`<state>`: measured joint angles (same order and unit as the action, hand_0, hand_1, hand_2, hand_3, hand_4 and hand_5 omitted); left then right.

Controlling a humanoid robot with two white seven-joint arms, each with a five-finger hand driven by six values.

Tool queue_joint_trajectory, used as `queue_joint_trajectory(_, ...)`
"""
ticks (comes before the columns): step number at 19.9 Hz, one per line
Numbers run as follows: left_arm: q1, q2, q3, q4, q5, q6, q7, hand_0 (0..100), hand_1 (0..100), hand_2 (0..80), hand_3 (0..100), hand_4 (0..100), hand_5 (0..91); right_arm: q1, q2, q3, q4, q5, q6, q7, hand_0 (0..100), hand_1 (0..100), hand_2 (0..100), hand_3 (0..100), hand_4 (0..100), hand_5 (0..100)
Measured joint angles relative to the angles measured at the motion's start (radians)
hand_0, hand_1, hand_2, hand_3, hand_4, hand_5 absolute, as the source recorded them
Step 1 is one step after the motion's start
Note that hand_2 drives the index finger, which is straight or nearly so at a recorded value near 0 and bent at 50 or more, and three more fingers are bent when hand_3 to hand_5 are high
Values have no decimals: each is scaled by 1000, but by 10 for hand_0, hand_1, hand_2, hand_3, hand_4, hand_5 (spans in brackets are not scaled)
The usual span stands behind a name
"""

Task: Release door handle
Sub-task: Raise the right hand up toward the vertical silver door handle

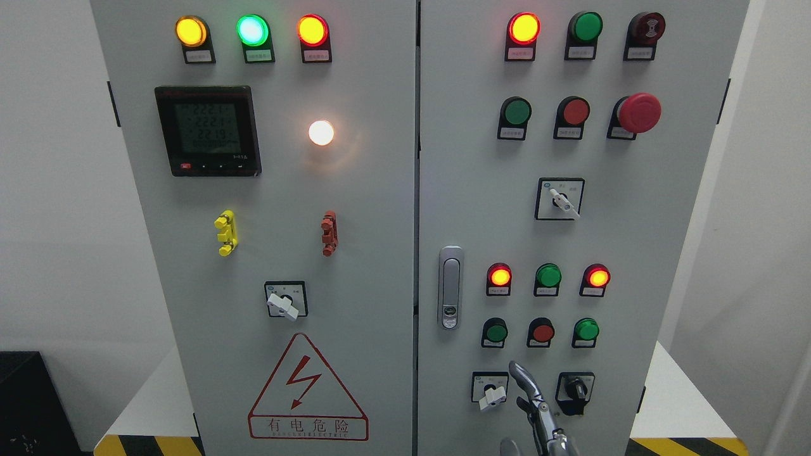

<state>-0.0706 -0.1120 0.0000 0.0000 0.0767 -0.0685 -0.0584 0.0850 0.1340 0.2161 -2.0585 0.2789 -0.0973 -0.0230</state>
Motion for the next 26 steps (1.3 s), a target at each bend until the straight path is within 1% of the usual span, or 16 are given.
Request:
queue_joint_trajectory(6, 0, 0, 0, 0, 0, 0, 0, 0, 0, 26, 86, 12, 0, -1, 0, -3, -4, 1, 0, 0, 250, 147, 0, 0, 0, 0)
queue_joint_trajectory(9, 0, 0, 0, 0, 0, 0, 0, 0, 0, 26, 85, 12, 0, -5, 0, -3, -6, 7, 1, 0, 253, 196, 0, 0, 0, 0)
queue_joint_trajectory(10, 0, 0, 0, 0, 0, 0, 0, 0, 0, 26, 85, 12, 0, -8, 0, -3, -7, 9, 9, -3, 286, 197, 0, 0, 90, 15)
queue_joint_trajectory(11, 0, 0, 0, 0, 0, 0, 0, 0, 0, 26, 84, 12, 0, -13, 0, -3, -8, 13, 17, -9, 321, 198, 0, 37, 229, 143)
queue_joint_trajectory(12, 0, 0, 0, 0, 0, 0, 0, 0, 0, 26, 84, 12, 0, -23, 0, -4, -10, 19, 27, -22, 339, 200, 0, 80, 281, 203)
queue_joint_trajectory(13, 0, 0, 0, 0, 0, 0, 0, 0, 0, 25, 83, 12, 0, -32, 0, -3, -12, 27, 36, -35, 368, 204, 0, 179, 360, 293)
queue_joint_trajectory(14, 0, 0, 0, 0, 0, 0, 0, 0, 0, 25, 83, 12, 0, -41, 0, -3, -12, 37, 56, -47, 392, 217, 0, 319, 436, 387)
queue_joint_trajectory(16, 0, 0, 0, 0, 0, 0, 0, 0, 0, 25, 85, 12, 0, -65, 0, -2, -14, 55, 93, -63, 420, 228, 0, 458, 532, 505)
queue_joint_trajectory(17, 0, 0, 0, 0, 0, 0, 0, 0, 0, 25, 84, 12, 0, -77, 0, -2, -15, 63, 104, -67, 433, 241, 0, 553, 612, 601)
queue_joint_trajectory(18, 0, 0, 0, 0, 0, 0, -1, 0, 0, 25, 84, 12, 0, -91, 0, -1, -16, 75, 114, -69, 443, 245, 0, 596, 633, 644)
queue_joint_trajectory(19, 0, 0, 0, 0, 0, 0, -1, 0, 0, 24, 84, 12, 0, -104, 1, -1, -16, 90, 122, -70, 455, 245, 0, 671, 677, 705)
queue_joint_trajectory(21, 0, 0, 0, 0, 0, 0, -1, 0, 0, 24, 84, 13, 0, -126, 1, 0, -15, 146, 128, -75, 468, 251, 0, 753, 753, 802)
queue_joint_trajectory(22, 0, 0, 0, 0, 0, 0, -1, 0, 0, 24, 84, 13, 0, -136, 1, 1, -14, 184, 130, -79, 472, 260, 0, 809, 812, 870)
queue_joint_trajectory(23, 0, 0, 0, 0, 0, 0, -1, 0, 0, 24, 84, 13, 0, -143, 1, 1, -13, 229, 131, -83, 472, 268, 0, 865, 846, 907)
queue_joint_trajectory(25, 0, 0, 0, 0, 0, 0, -1, 0, 0, 24, 82, 13, 0, -158, 2, 2, -10, 313, 133, -87, 459, 288, 0, 913, 890, 961)
queue_joint_trajectory(26, 0, 0, 0, 0, 0, 0, -1, 0, 0, 25, 82, 13, 0, -163, 2, 2, -9, 354, 136, -88, 451, 292, 0, 922, 896, 965)
